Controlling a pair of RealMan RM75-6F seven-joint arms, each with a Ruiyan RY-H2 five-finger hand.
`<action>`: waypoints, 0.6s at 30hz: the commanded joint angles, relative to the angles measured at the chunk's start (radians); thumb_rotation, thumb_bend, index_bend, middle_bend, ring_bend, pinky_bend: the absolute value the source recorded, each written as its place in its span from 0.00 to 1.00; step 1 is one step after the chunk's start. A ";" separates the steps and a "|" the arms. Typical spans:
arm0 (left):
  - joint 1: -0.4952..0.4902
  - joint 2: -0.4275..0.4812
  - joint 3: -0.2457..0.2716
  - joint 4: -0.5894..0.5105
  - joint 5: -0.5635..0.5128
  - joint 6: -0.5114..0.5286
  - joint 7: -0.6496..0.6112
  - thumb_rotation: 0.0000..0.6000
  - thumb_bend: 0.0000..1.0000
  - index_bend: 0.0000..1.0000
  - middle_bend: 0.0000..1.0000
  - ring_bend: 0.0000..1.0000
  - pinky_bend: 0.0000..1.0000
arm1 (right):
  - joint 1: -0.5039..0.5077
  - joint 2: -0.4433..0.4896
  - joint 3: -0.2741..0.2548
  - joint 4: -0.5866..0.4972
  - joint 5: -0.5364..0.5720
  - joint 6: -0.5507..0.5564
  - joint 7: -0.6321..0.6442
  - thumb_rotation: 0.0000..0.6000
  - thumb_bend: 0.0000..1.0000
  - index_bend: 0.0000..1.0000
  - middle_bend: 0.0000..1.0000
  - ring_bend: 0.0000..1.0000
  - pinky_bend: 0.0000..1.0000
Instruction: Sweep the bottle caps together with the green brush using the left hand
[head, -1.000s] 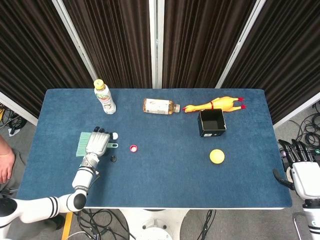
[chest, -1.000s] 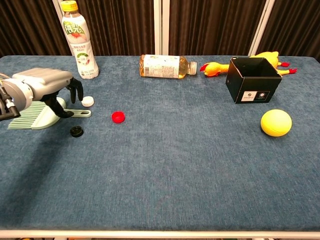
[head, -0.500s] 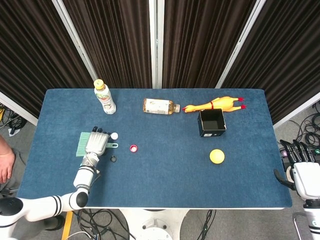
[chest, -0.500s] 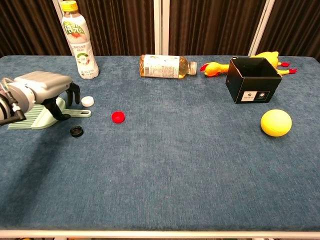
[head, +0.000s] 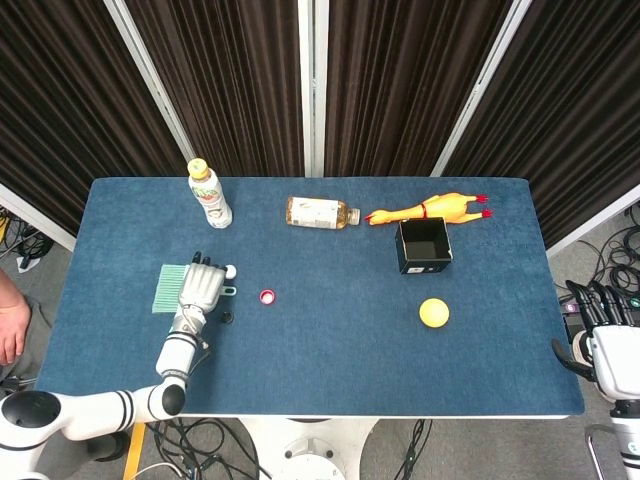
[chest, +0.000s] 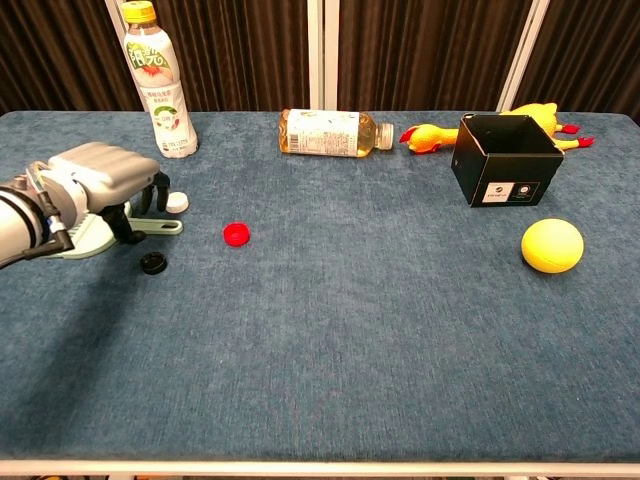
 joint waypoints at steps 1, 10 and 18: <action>0.000 -0.001 0.005 0.000 0.001 -0.001 0.008 1.00 0.31 0.37 0.41 0.22 0.14 | -0.001 -0.001 0.000 0.003 0.002 0.000 0.002 1.00 0.21 0.01 0.13 0.00 0.00; 0.006 -0.012 0.021 0.016 0.032 0.002 0.012 1.00 0.31 0.39 0.42 0.22 0.14 | -0.003 -0.005 0.001 0.010 0.007 -0.002 0.011 1.00 0.21 0.01 0.13 0.00 0.00; 0.005 -0.029 0.018 0.047 0.040 -0.022 0.007 1.00 0.33 0.40 0.44 0.24 0.14 | -0.009 -0.004 0.002 0.008 0.013 0.002 0.009 1.00 0.21 0.01 0.13 0.00 0.00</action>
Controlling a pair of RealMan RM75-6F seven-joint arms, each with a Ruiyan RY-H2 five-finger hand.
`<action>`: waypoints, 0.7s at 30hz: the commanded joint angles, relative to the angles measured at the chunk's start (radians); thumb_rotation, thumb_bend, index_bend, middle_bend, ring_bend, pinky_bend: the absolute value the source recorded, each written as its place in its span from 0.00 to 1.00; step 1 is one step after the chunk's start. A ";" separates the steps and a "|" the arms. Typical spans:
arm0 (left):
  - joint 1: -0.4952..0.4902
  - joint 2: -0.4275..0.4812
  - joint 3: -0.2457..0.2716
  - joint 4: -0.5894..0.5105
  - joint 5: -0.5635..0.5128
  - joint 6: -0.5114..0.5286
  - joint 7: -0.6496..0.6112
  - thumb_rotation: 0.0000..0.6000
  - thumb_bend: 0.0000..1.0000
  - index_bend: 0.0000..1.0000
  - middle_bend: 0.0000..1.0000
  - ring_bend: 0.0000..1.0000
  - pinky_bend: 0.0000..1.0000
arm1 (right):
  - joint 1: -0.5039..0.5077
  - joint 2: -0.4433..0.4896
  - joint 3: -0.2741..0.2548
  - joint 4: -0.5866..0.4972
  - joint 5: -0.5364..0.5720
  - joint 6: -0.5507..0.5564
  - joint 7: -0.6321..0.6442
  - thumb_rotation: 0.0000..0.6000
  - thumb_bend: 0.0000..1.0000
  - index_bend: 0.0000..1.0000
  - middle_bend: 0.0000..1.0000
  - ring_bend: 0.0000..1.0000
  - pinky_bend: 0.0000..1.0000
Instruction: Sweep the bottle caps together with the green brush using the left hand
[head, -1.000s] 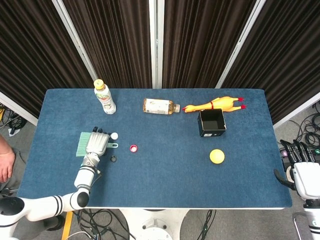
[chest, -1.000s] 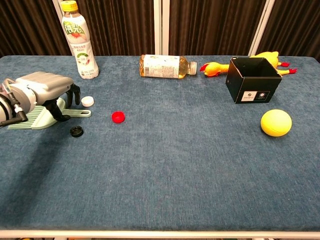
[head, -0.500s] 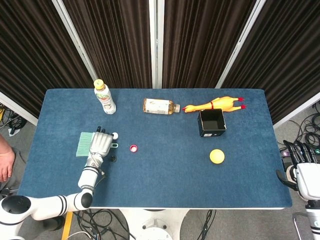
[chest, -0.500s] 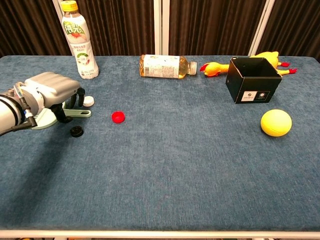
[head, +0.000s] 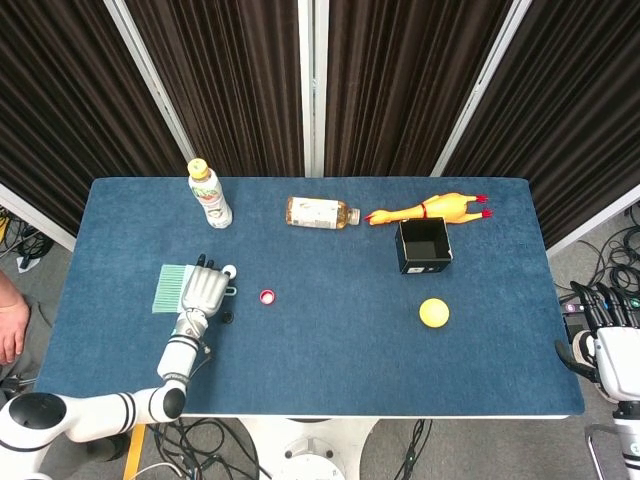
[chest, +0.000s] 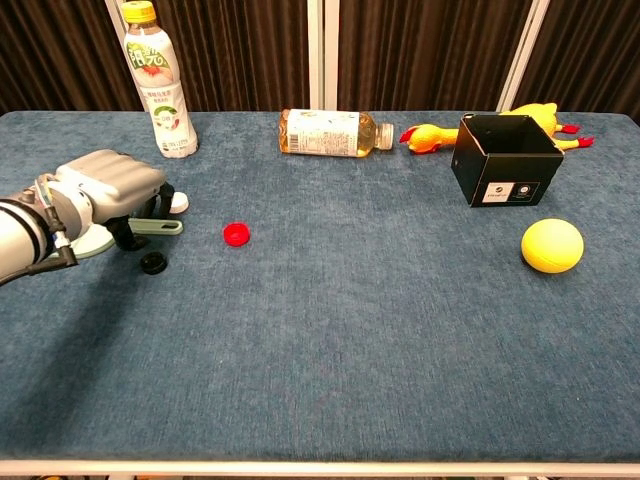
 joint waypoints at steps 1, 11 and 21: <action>-0.001 -0.003 -0.003 0.007 0.000 -0.007 -0.002 1.00 0.34 0.40 0.44 0.25 0.14 | -0.001 0.001 0.000 0.000 0.003 -0.002 0.001 1.00 0.21 0.01 0.13 0.00 0.00; 0.028 -0.004 0.006 0.051 0.126 0.000 -0.135 1.00 0.36 0.51 0.55 0.34 0.23 | -0.005 0.002 0.001 0.003 0.010 -0.004 0.007 1.00 0.20 0.01 0.13 0.00 0.00; 0.091 0.180 0.023 -0.016 0.458 0.051 -0.604 1.00 0.41 0.52 0.57 0.35 0.29 | -0.011 0.009 0.003 -0.008 0.004 0.009 0.000 1.00 0.20 0.01 0.13 0.00 0.00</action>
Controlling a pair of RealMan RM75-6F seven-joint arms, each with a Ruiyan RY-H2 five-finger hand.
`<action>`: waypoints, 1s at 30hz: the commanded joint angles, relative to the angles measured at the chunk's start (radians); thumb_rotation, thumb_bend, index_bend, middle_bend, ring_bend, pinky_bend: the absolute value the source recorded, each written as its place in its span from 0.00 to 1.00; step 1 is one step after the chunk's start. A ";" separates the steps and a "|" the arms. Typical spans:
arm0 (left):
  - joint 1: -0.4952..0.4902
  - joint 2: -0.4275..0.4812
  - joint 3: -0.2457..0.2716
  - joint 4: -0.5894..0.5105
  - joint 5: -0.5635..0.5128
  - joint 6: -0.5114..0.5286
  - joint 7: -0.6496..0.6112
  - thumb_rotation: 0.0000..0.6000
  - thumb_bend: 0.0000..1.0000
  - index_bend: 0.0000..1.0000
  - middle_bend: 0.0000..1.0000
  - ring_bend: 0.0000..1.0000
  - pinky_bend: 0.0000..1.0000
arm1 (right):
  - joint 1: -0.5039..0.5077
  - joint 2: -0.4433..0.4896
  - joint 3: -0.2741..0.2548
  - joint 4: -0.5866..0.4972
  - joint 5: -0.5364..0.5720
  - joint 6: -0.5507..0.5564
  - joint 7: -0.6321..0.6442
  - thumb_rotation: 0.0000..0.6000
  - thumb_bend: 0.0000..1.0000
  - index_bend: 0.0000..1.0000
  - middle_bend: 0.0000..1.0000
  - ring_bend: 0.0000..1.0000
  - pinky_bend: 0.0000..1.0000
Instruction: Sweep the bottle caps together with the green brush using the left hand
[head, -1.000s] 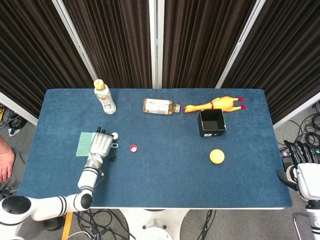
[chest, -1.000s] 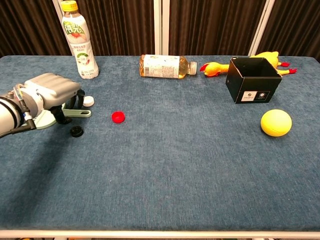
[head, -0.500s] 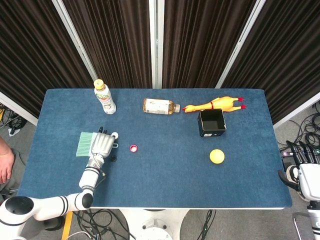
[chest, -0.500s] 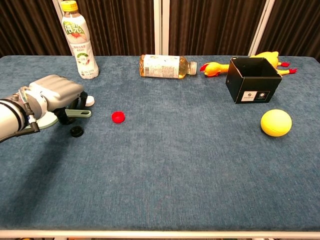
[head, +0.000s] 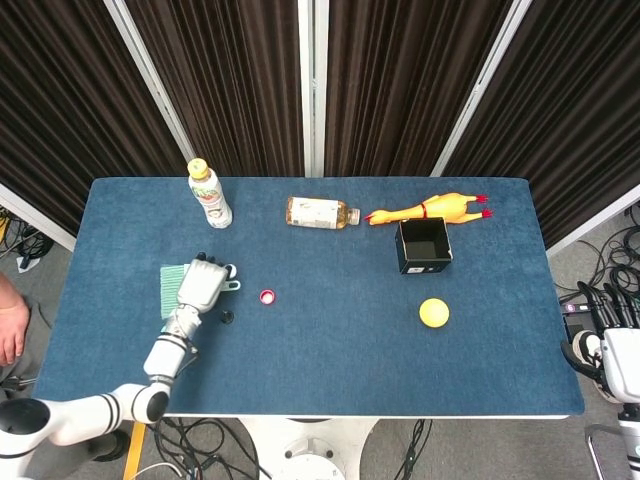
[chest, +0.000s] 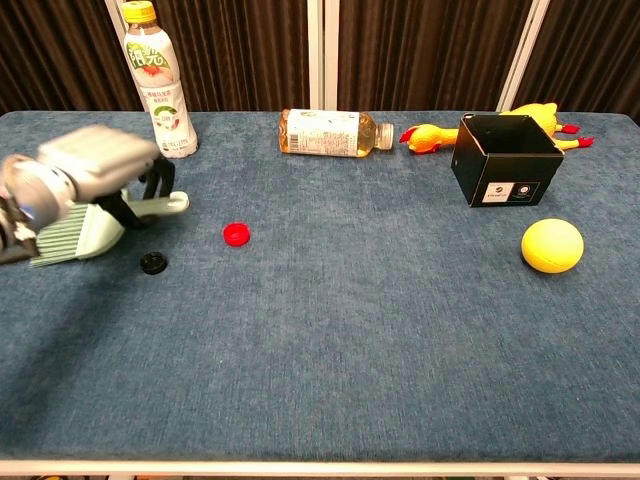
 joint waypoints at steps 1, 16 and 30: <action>0.036 0.122 0.003 -0.038 0.175 0.027 -0.283 1.00 0.41 0.52 0.57 0.35 0.29 | 0.000 0.000 -0.001 -0.004 -0.003 0.001 -0.003 1.00 0.20 0.01 0.13 0.00 0.00; -0.084 0.170 0.049 0.219 0.509 -0.080 -1.065 1.00 0.47 0.52 0.57 0.35 0.35 | -0.013 0.005 -0.003 -0.024 -0.008 0.019 -0.014 1.00 0.20 0.01 0.13 0.00 0.00; -0.203 0.048 0.090 0.424 0.589 -0.160 -1.261 1.00 0.49 0.52 0.57 0.35 0.36 | -0.029 0.019 -0.008 -0.039 -0.003 0.026 -0.017 1.00 0.17 0.01 0.13 0.00 0.00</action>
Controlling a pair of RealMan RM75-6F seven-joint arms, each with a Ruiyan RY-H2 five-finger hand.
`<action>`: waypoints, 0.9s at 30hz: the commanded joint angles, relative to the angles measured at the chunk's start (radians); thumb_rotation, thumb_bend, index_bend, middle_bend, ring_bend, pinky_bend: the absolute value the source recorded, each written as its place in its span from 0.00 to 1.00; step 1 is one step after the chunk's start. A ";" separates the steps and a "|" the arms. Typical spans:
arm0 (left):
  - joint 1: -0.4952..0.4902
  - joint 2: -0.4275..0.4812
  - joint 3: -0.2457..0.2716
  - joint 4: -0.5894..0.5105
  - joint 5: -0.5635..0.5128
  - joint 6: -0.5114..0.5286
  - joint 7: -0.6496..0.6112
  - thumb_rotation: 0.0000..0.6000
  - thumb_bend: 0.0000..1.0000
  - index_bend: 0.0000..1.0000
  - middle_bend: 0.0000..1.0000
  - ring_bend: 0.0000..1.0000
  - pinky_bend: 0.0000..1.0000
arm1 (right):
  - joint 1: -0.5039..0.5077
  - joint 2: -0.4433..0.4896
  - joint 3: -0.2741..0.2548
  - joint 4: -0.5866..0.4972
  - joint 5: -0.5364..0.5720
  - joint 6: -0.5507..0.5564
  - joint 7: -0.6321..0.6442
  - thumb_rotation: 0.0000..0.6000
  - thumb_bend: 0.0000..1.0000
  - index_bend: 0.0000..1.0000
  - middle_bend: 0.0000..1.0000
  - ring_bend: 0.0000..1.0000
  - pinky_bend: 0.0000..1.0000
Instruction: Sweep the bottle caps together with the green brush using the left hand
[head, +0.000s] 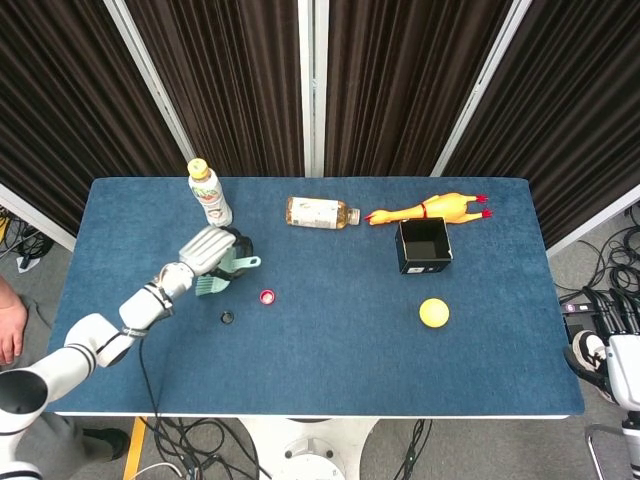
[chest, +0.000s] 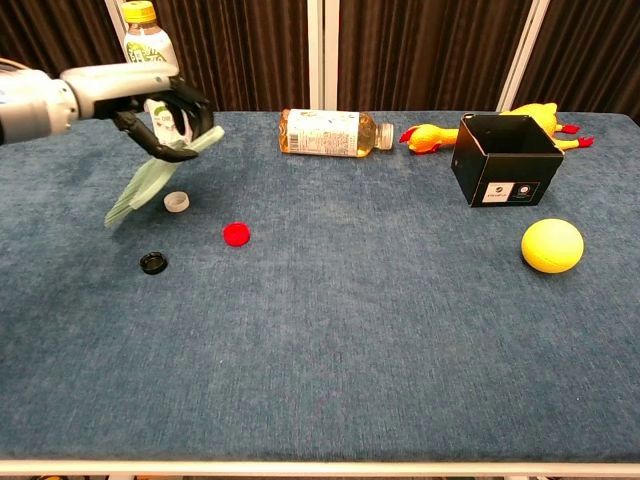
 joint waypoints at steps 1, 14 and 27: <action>-0.030 -0.025 0.017 0.029 0.019 -0.025 -0.050 1.00 0.49 0.52 0.57 0.35 0.36 | -0.002 0.002 0.000 -0.003 -0.002 0.003 -0.002 1.00 0.17 0.01 0.13 0.00 0.00; -0.107 -0.046 0.063 0.030 0.069 -0.044 -0.198 1.00 0.50 0.53 0.57 0.36 0.36 | -0.006 0.009 0.001 -0.013 -0.001 0.003 -0.008 1.00 0.17 0.01 0.13 0.00 0.00; -0.163 0.024 0.071 -0.189 0.112 0.023 -0.201 1.00 0.50 0.53 0.57 0.36 0.36 | -0.015 0.001 0.000 0.006 -0.004 0.014 0.014 1.00 0.17 0.01 0.13 0.00 0.00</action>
